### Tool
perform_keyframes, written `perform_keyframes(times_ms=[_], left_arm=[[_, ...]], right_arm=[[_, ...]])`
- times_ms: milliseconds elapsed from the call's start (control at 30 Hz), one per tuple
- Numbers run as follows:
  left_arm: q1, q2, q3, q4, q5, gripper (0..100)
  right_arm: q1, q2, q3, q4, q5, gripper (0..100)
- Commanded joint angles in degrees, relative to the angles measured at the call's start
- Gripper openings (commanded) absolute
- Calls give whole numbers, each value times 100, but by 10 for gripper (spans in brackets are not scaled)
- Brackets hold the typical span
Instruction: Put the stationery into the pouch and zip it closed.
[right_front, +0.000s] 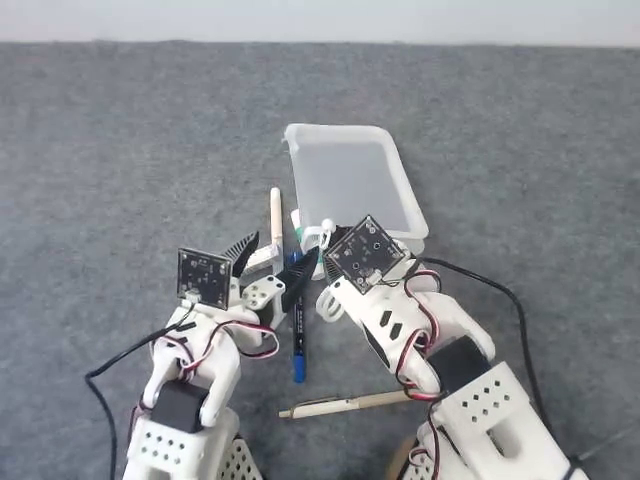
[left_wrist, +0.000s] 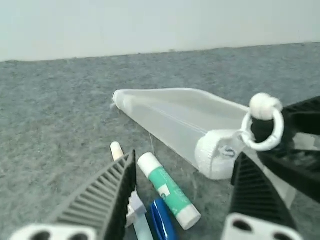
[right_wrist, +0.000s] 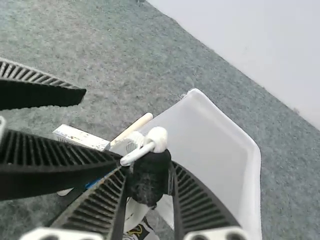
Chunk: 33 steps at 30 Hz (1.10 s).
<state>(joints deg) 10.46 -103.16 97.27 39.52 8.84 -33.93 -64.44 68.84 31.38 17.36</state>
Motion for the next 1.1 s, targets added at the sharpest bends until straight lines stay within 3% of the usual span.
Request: perform_keyframes(times_ms=[0, 867, 1067], left_arm=[[-35, -114, -66, -193, -44, 290], [-62, -105, -259, -79, -44, 246], [202, -105, -620, 545, -44, 246]], right_arm=[[-31, -242, -88, -13, -79, 6], [-31, -242, -79, -13, -79, 6], [-31, -242, -88, -13, -79, 6]])
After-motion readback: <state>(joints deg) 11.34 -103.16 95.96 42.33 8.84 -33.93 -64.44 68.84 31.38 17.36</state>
